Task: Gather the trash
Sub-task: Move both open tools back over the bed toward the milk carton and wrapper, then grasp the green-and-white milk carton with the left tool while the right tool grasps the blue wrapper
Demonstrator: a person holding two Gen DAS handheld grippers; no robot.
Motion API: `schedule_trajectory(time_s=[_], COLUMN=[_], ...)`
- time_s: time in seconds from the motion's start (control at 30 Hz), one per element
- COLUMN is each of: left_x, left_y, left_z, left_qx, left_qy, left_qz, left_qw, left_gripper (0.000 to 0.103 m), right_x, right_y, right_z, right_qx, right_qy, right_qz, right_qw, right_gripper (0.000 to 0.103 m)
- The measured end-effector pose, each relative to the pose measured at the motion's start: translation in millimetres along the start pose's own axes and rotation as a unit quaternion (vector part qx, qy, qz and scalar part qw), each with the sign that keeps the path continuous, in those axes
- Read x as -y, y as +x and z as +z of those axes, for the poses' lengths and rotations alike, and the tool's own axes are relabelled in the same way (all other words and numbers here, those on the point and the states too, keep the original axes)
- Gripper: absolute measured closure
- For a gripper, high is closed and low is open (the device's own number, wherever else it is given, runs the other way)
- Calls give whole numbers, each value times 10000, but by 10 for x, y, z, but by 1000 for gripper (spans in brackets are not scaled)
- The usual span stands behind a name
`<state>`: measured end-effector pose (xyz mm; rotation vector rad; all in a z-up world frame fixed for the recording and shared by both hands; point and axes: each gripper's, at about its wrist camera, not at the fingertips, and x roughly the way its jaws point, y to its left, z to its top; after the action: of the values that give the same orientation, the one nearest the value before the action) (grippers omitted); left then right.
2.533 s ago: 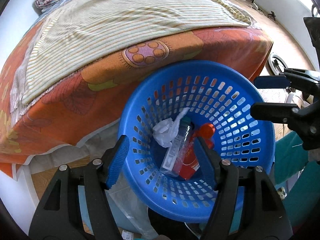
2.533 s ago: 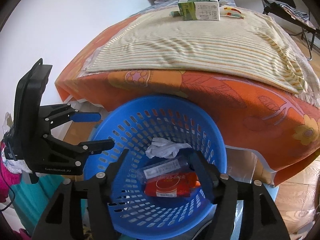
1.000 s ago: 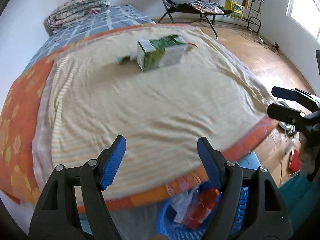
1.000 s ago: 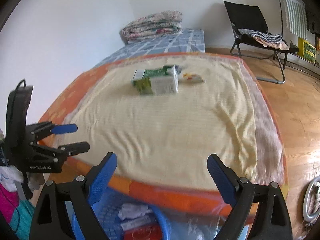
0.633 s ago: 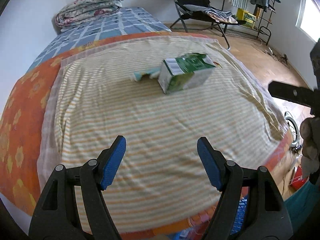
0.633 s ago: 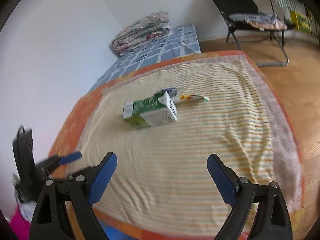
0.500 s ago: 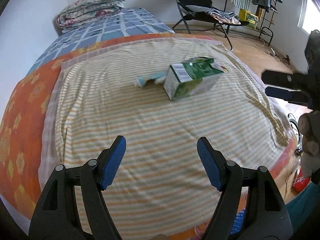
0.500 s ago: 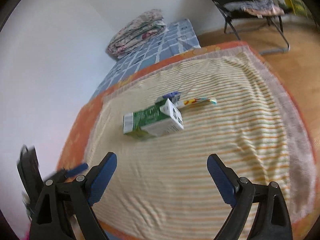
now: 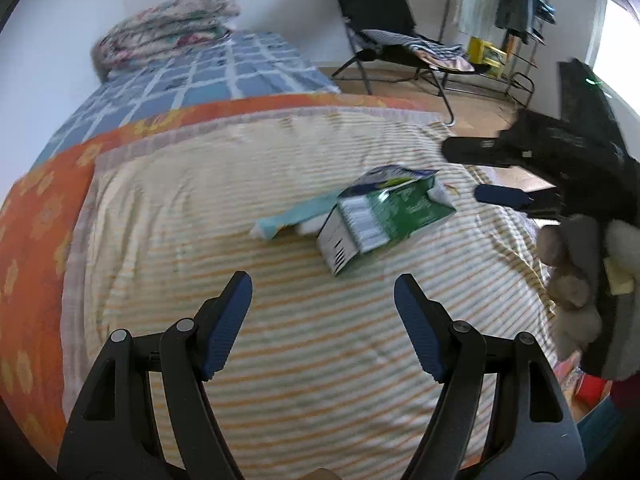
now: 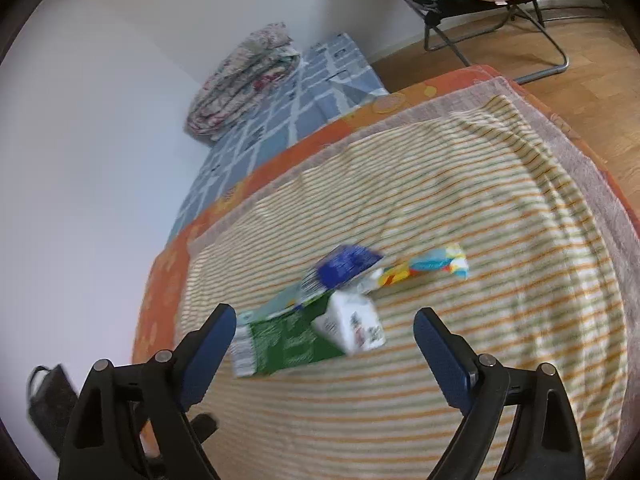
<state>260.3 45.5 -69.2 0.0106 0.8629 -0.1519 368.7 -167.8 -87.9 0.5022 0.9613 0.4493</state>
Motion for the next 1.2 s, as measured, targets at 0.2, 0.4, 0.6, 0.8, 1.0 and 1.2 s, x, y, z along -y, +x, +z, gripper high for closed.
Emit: schedule_trajectory(time_s=[0.2,0.4,0.6,0.8,1.0,1.2], left_x=[208,259,296,347,477,399], left_y=[165,248,407,584,583,633], left_z=[179,312,381,322,257,149], left_qx=[20,187,266,123,225,-219], left_qy=[557,598,644,761,1136,1038], left_qz=[-123,-212,-307,-422,-280,-862], left_qw=[9984,9978,9971,9961,9929,9906], left_gripper=[27,20,20,20,19,19], right_x=[128,123,302,301,263,230], right_y=[110,260,475,565,722,843], right_z=[216,308,295,312,301,266], right_qx=[27,-104,-359,-383,-534,-694], right_qy=[225,225,765,802,780,700], right_qz=[230,359,652,736,757,677], right_qw=[9995,9990,9943,9933,9926,9928], right_gripper=[21,30,40,45,52,63])
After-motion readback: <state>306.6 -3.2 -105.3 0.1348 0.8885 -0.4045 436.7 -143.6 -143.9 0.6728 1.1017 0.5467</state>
